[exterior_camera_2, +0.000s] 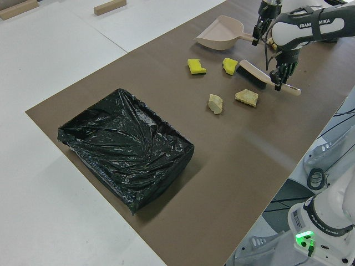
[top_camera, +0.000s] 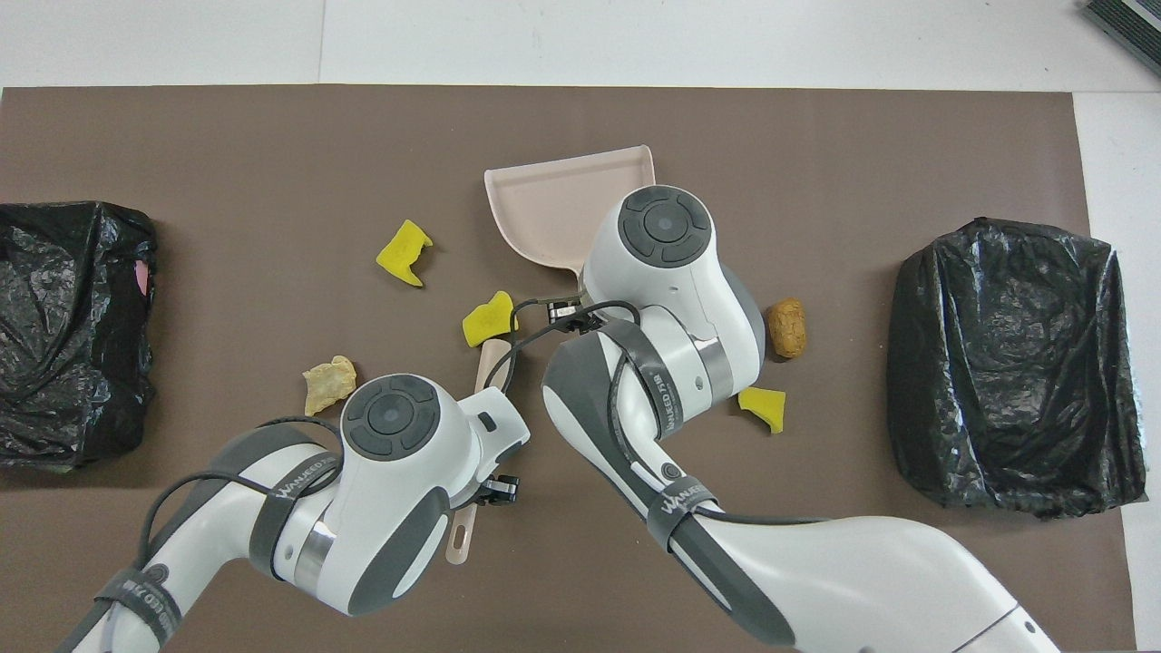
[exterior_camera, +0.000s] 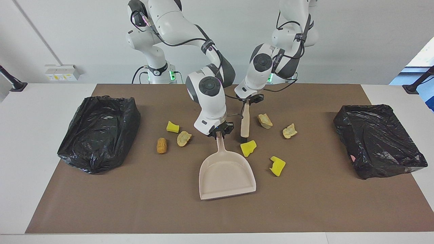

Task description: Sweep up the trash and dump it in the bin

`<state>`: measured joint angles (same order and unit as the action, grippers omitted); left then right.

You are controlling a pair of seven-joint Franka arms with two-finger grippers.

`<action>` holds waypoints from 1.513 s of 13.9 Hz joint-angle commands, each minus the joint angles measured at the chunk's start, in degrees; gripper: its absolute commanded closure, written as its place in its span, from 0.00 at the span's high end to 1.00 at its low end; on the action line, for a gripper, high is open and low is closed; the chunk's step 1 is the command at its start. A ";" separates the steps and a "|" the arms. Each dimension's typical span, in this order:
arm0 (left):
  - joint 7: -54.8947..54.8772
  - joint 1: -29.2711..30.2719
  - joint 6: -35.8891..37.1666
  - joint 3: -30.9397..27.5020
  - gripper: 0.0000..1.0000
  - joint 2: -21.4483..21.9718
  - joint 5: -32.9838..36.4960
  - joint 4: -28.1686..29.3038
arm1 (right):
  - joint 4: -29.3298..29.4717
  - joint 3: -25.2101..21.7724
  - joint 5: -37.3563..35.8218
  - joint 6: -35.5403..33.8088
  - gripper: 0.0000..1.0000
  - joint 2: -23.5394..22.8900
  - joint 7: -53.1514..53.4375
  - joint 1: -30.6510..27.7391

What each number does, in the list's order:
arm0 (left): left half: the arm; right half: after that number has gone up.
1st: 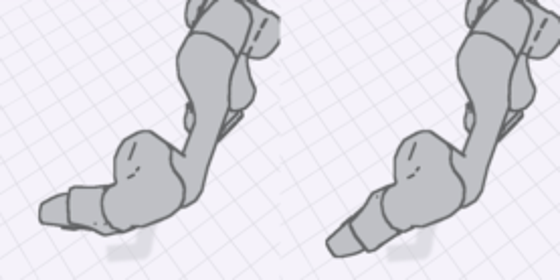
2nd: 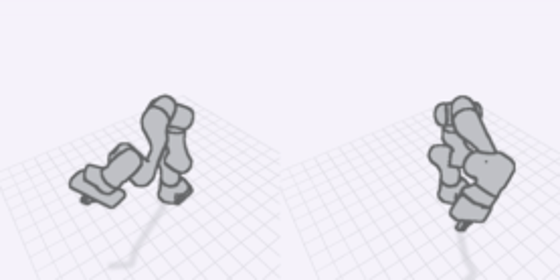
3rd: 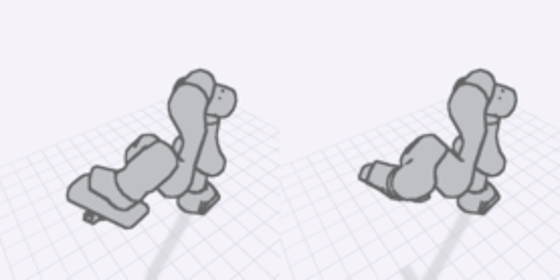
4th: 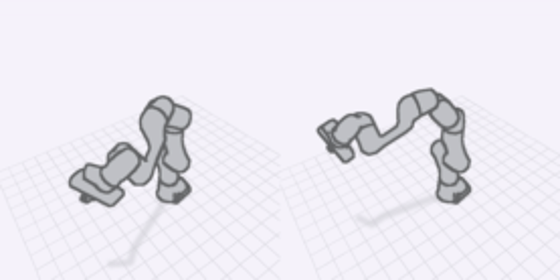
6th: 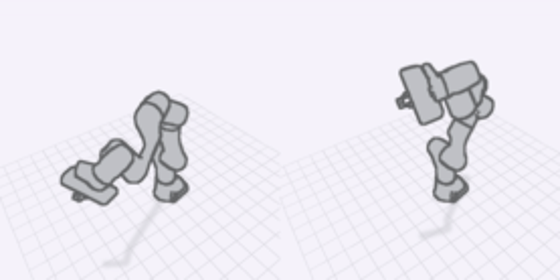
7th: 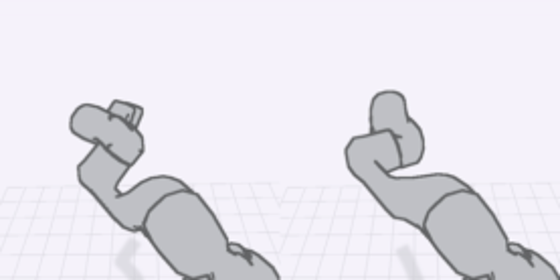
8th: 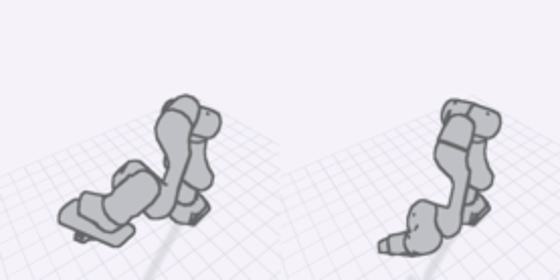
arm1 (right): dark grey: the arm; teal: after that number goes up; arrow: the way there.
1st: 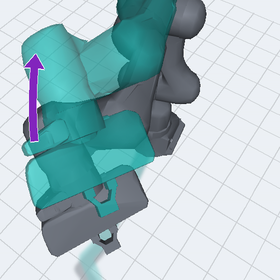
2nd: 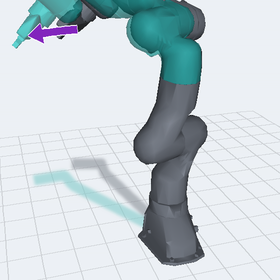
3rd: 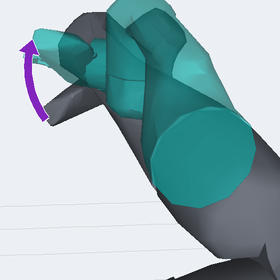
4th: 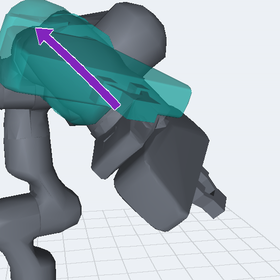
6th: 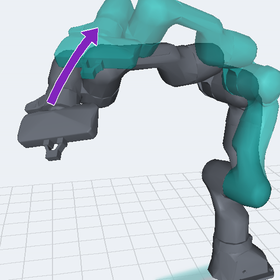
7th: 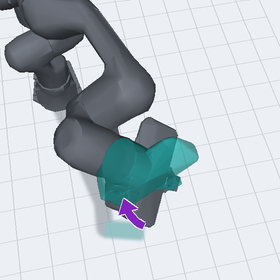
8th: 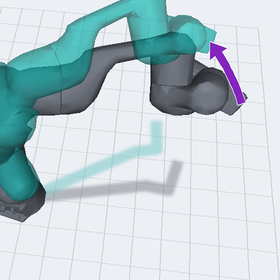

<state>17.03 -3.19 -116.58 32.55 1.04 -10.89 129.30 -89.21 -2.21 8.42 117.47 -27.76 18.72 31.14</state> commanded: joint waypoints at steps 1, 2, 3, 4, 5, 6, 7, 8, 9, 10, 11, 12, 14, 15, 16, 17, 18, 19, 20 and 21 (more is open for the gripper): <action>-4.71 0.65 3.09 -4.67 0.00 2.02 0.52 -0.63 | 0.18 0.53 -0.08 -1.79 0.00 3.13 -7.95 -3.27; -5.24 0.65 5.81 -5.73 0.00 2.64 0.52 -1.33 | 0.26 0.54 0.01 -5.28 0.00 4.36 -12.61 -3.97; -5.51 0.99 9.14 -6.61 0.00 3.08 0.52 -2.29 | 0.18 0.36 0.10 -7.84 0.00 5.77 -16.74 -4.85; -5.60 1.34 12.22 -7.67 0.00 3.96 0.52 -3.52 | -0.09 0.45 0.10 -10.39 0.00 7.35 -20.61 -6.17; -5.60 1.52 13.99 -8.98 0.00 5.53 0.60 -3.97 | -0.18 0.45 0.10 -13.11 0.00 8.32 -24.22 -7.22; -5.60 1.52 14.97 -11.08 0.00 7.81 0.61 -3.97 | -0.26 0.45 0.10 -15.23 0.00 9.20 -28.43 -7.93; -5.51 1.61 16.54 -12.58 0.00 9.57 0.61 -3.89 | -0.61 0.36 0.01 -16.90 0.00 9.82 -32.65 -8.72; -5.16 1.79 18.56 -13.30 0.00 10.37 1.82 -3.71 | -1.22 0.36 -0.51 -17.62 0.00 10.09 -37.04 -9.16; -4.81 2.75 19.01 -13.22 0.00 10.82 4.88 -3.27 | -2.27 0.27 -1.04 -17.36 0.00 10.53 -41.61 -9.17; -4.03 4.23 19.11 -13.21 0.00 11.34 5.78 -2.66 | -3.42 0.27 -1.91 -17.45 0.00 11.05 -46.27 -9.17; -2.19 6.25 18.93 -13.21 0.00 11.70 5.96 -1.87 | -4.56 0.27 -4.18 -17.45 0.00 11.93 -50.32 -8.99; -0.95 7.84 18.50 -13.21 0.00 11.79 5.97 -1.43 | -5.35 0.27 -7.25 -17.45 0.00 12.37 -54.36 -8.38; 0.02 11.09 18.23 -13.39 0.00 11.96 6.14 -0.38 | -6.50 0.36 -11.31 -16.75 0.00 12.90 -62.19 -8.37; 1.16 11.80 17.62 -13.65 0.00 12.66 6.58 1.46 | -6.77 0.36 -11.67 -16.57 0.00 12.55 -65.36 -8.81; 2.21 11.89 15.52 -13.83 0.00 13.54 7.54 2.96 | -7.55 0.36 -12.29 -15.18 0.00 12.12 -67.74 -8.99; 4.75 11.90 13.76 -13.74 0.00 14.24 7.64 4.97 | -8.95 0.36 -13.77 -13.60 0.00 12.11 -68.55 -8.38; 8.08 11.37 13.14 -13.57 0.00 14.16 7.64 6.38 | -9.40 0.45 -14.92 -13.41 0.00 12.20 -68.64 -8.03; 11.42 10.93 11.65 -13.39 0.00 13.64 7.64 7.96 | -9.75 0.54 -15.02 -13.32 0.00 12.20 -68.47 -7.33; 13.10 9.71 8.42 -13.13 0.00 13.11 7.64 9.02 | -9.93 0.54 -14.93 -13.23 0.00 12.29 -68.38 -6.71; 13.12 7.26 4.73 -13.13 0.00 11.63 7.64 9.30 | -10.19 0.54 -14.93 -12.79 0.00 12.11 -67.94 -6.62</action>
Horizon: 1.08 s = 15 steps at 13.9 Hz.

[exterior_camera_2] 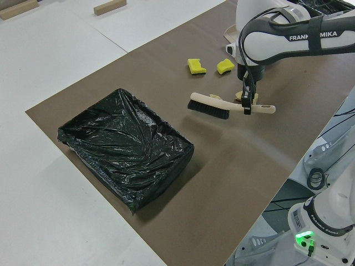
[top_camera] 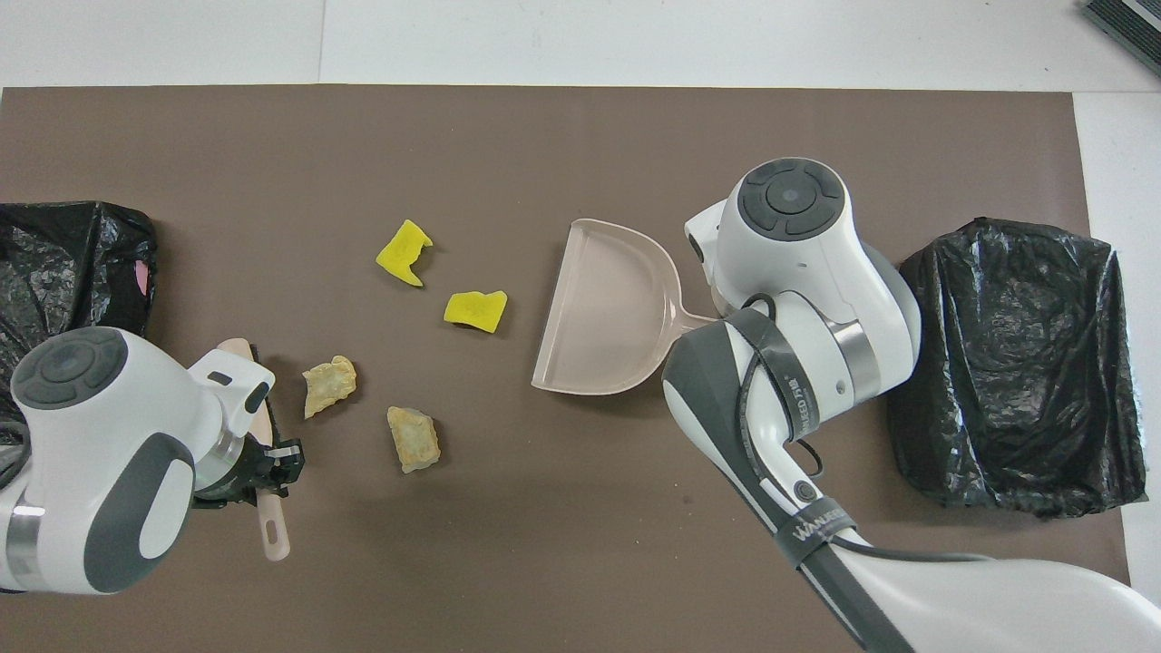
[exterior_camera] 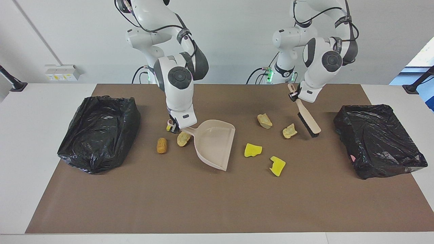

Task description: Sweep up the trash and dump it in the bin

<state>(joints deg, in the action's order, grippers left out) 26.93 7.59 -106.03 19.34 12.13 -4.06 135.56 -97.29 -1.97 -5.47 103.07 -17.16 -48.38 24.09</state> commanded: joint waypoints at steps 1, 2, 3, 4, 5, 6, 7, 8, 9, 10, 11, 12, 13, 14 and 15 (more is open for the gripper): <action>3.30 -4.42 -7.85 0.17 0.00 -1.56 0.73 2.70 | -2.81 0.30 -1.03 2.48 0.00 1.17 -0.67 0.52; 3.48 -5.47 -8.48 0.17 0.00 -3.06 0.29 2.26 | -3.69 0.39 -1.03 3.71 0.00 0.82 -0.49 0.96; 3.56 -6.44 -8.31 0.17 0.00 -3.25 0.11 2.25 | -3.87 0.30 -0.94 4.24 0.00 0.47 0.03 2.18; 3.57 -7.49 -8.23 0.17 0.00 -3.34 -0.50 2.17 | -4.05 0.30 -1.03 4.25 0.00 0.29 1.08 2.63; 3.65 -8.72 -8.49 0.17 0.00 -3.43 -1.72 1.82 | -4.05 0.39 -1.03 4.25 0.00 0.29 2.14 2.72; 3.13 -9.60 -8.40 0.17 0.00 -3.78 -2.87 1.12 | -4.05 0.39 -1.03 4.34 0.00 0.29 2.24 2.72; 2.69 -10.22 -8.57 0.34 0.00 -4.48 -3.57 0.59 | -4.05 0.39 -1.03 4.34 0.00 0.20 2.32 2.72; 2.69 -10.92 -8.84 0.60 0.00 -5.44 -4.97 -0.98 | -4.14 0.39 -0.94 4.42 0.00 -0.06 2.41 2.72; 2.16 -11.10 -9.45 0.69 0.00 -7.02 -6.03 -2.65 | -4.22 0.48 -0.86 4.69 0.00 -0.50 3.37 2.81; -1.32 -11.89 -11.02 1.13 0.00 -9.47 -6.22 -4.41 | -4.40 0.57 -0.86 4.78 0.00 -0.59 5.29 3.77; -4.23 -12.68 -14.69 1.74 0.00 -11.84 -6.31 -5.47 | -4.40 0.57 -0.68 4.69 0.00 -0.50 6.27 4.21; -5.04 -12.69 -18.03 1.84 0.00 -13.78 -6.31 -6.52 | -4.40 0.57 -0.33 4.78 0.00 -0.50 6.45 4.22; -5.66 -12.69 -18.59 1.84 0.00 -15.11 -6.22 -8.27 | -4.31 0.57 -0.15 4.78 0.00 -0.59 6.46 4.13; -7.49 -12.78 -18.33 1.92 0.00 -15.90 -6.31 -9.86 | -4.40 0.57 -0.15 4.78 0.00 -0.59 6.46 4.13; -9.25 -13.30 -18.16 2.36 0.00 -16.00 -6.31 -9.96 | -4.40 0.57 -0.15 4.78 0.00 -0.59 6.46 4.13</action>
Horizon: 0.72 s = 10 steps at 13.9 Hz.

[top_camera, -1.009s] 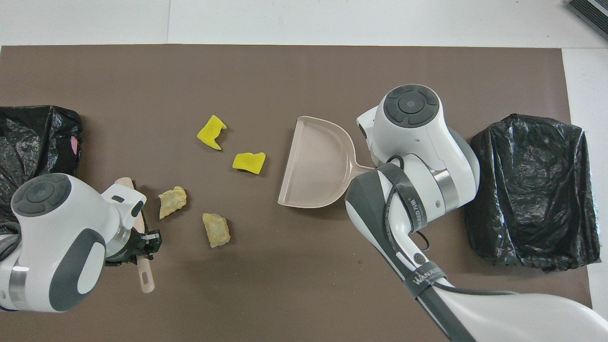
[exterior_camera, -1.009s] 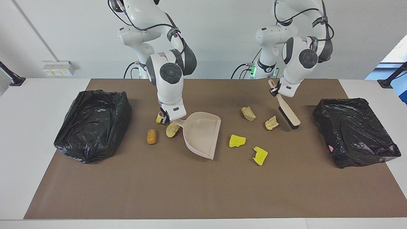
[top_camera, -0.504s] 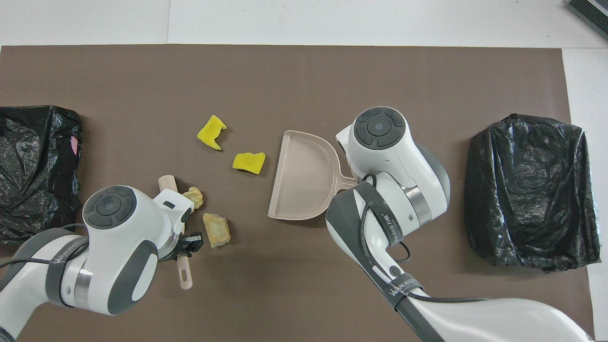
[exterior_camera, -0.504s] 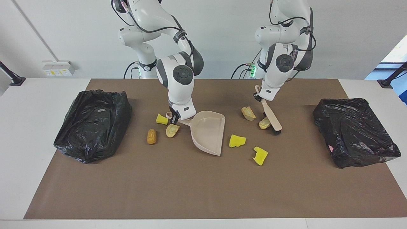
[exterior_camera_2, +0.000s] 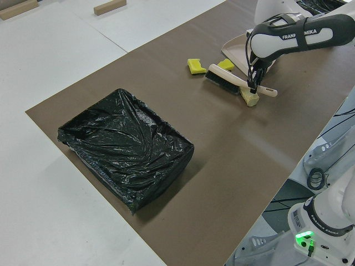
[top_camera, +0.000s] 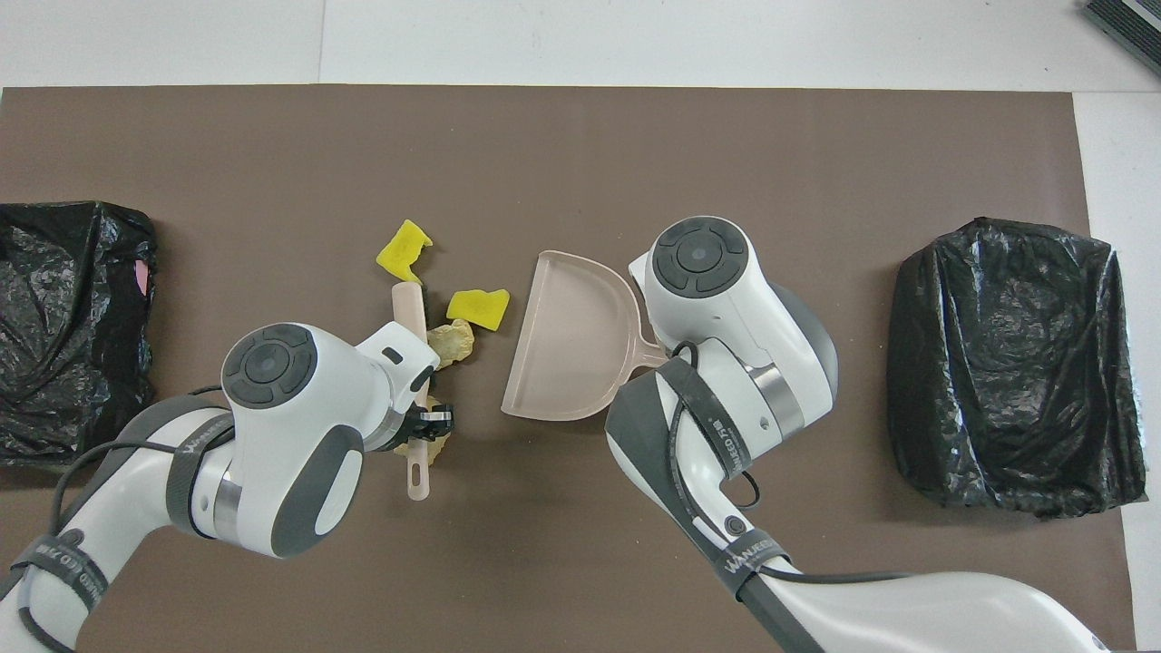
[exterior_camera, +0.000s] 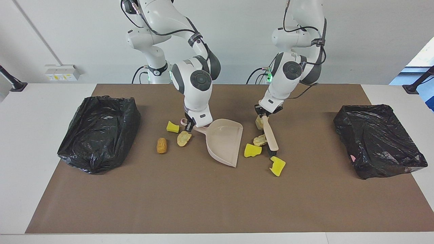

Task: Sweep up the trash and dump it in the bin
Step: 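Sweep the tan chunks and sponges into the dustpan with the left gripper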

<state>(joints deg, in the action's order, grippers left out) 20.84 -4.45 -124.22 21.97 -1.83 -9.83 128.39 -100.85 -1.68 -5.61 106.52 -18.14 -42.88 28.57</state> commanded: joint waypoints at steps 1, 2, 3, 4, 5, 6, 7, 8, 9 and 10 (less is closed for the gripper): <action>-3.78 -1.44 1.34 1.39 0.00 -1.69 -0.63 -2.62 | -0.83 0.27 0.07 1.32 0.00 0.38 0.96 -0.36; -3.79 -1.44 2.22 2.28 0.00 -1.78 -0.63 -3.06 | -0.83 0.27 0.08 1.32 0.00 0.38 0.96 -0.36; -3.96 -1.44 2.32 3.07 0.00 -1.95 -0.63 -3.41 | -0.83 0.27 0.08 1.32 0.00 0.38 1.31 -0.36; -4.05 -1.44 2.66 5.08 0.00 -1.95 -0.63 -3.76 | -0.83 0.27 0.08 1.32 0.00 0.38 1.31 -0.36; -4.05 -1.44 3.45 7.19 0.00 -1.87 -0.63 -4.37 | -0.83 0.27 0.08 1.32 0.00 0.38 1.31 -0.36; -3.88 -1.44 4.85 8.86 0.00 -1.95 -0.63 -5.68 | -0.83 0.27 0.16 1.24 0.00 0.38 1.31 -0.36; -3.61 -1.52 6.87 9.66 0.00 -1.95 -0.63 -6.74 | -0.83 0.27 0.08 1.24 0.00 0.38 1.31 -0.36; -3.87 -1.44 9.24 10.37 0.00 -1.17 -0.63 -7.19 | -0.83 0.27 0.16 1.24 0.00 0.38 1.31 -0.36; -3.96 -1.44 12.04 10.37 0.00 -0.81 -0.63 -8.32 | -0.83 0.27 0.08 1.24 0.00 0.38 1.31 -0.36; -3.96 -1.44 14.94 10.20 0.00 -0.72 -0.72 -9.81 | -0.83 0.27 0.08 1.24 0.00 0.38 1.31 -0.36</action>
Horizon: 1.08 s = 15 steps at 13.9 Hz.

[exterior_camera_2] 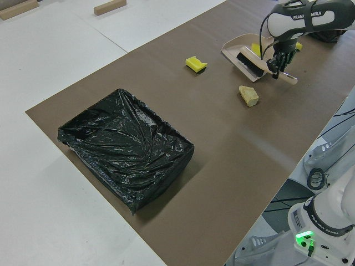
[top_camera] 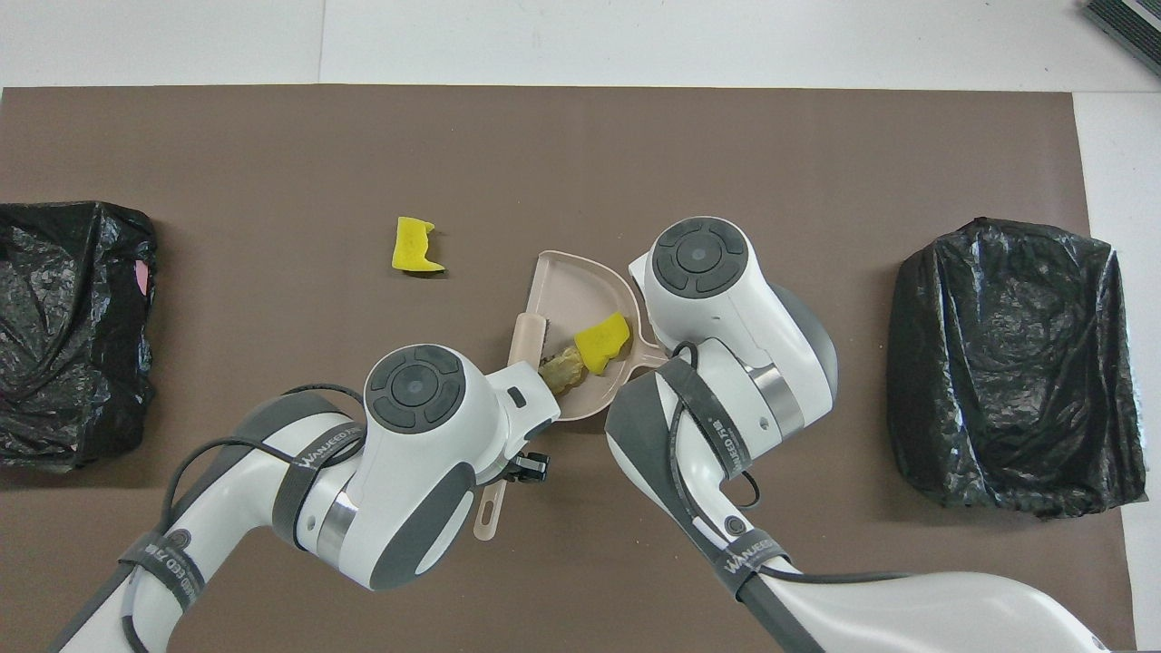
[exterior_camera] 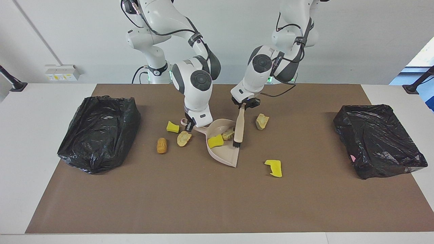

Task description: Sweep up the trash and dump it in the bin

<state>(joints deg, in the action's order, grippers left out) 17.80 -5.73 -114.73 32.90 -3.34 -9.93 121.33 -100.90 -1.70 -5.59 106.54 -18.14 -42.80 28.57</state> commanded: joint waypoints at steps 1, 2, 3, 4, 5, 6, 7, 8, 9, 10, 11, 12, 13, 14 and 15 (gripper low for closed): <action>-0.93 0.28 7.92 -0.99 0.00 0.88 -0.61 -4.07 | -0.79 0.30 0.06 1.21 0.00 0.38 1.23 -0.36; -0.93 0.63 9.68 -1.87 0.00 1.06 -0.61 -4.78 | -0.79 0.30 0.06 1.21 0.00 0.38 1.23 -0.36; -0.84 0.55 10.40 -3.96 0.00 1.58 -0.61 -5.48 | -0.79 0.30 0.14 1.21 0.00 0.38 1.23 -0.36; -0.93 0.55 10.40 -5.73 0.00 1.76 -0.35 -5.84 | -0.71 0.30 0.14 1.13 0.00 0.38 1.31 -0.36; -0.93 0.63 10.40 -7.57 0.00 1.67 0.08 -6.45 | -0.71 0.30 0.14 1.13 0.00 0.38 1.23 -0.36; -0.93 0.63 10.40 -9.50 0.00 1.24 0.18 -7.06 | -0.71 0.30 0.14 1.04 0.00 0.38 1.23 -0.36; -1.10 0.72 9.79 -11.78 0.00 0.89 0.35 -7.51 | -0.79 0.30 0.14 0.95 0.00 0.38 1.23 -0.36; -2.85 0.72 9.09 -14.59 0.00 0.19 1.22 -8.29 | -1.05 0.30 0.14 1.39 0.00 0.47 1.14 -0.36; -8.95 0.72 6.82 -16.62 0.00 -0.69 4.71 -9.08 | -1.93 0.30 0.14 2.26 0.00 0.56 0.36 -0.97; -15.37 0.90 3.84 -18.47 0.00 -1.57 8.23 -9.53 | -3.07 0.38 0.32 4.27 0.00 0.91 -0.09 -0.97; -19.35 0.98 2.25 -21.62 0.00 -2.88 9.74 -10.31 | -4.21 0.30 0.58 5.60 0.00 1.17 0.00 -0.54; -22.08 0.99 1.53 -23.91 0.00 -5.16 9.93 -12.15 | -4.74 0.30 0.67 6.57 0.00 1.09 0.43 -0.45; -24.55 0.99 1.18 -24.98 0.00 -8.49 10.28 -15.74 | -5.62 0.30 0.67 7.88 0.00 1.09 0.52 -0.44; -24.66 0.99 1.00 -25.51 0.00 -11.74 11.94 -19.77 | -5.89 0.30 0.67 8.24 0.00 1.09 0.61 -0.36; -24.75 1.16 2.13 -25.61 0.00 -14.38 13.35 -24.17 | -5.89 0.30 0.67 8.16 0.00 1.09 0.70 -0.36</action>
<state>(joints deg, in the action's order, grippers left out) -6.25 -4.50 -114.01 7.10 -10.47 0.47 107.07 -104.81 -1.74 -5.53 112.71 -18.07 -42.87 28.34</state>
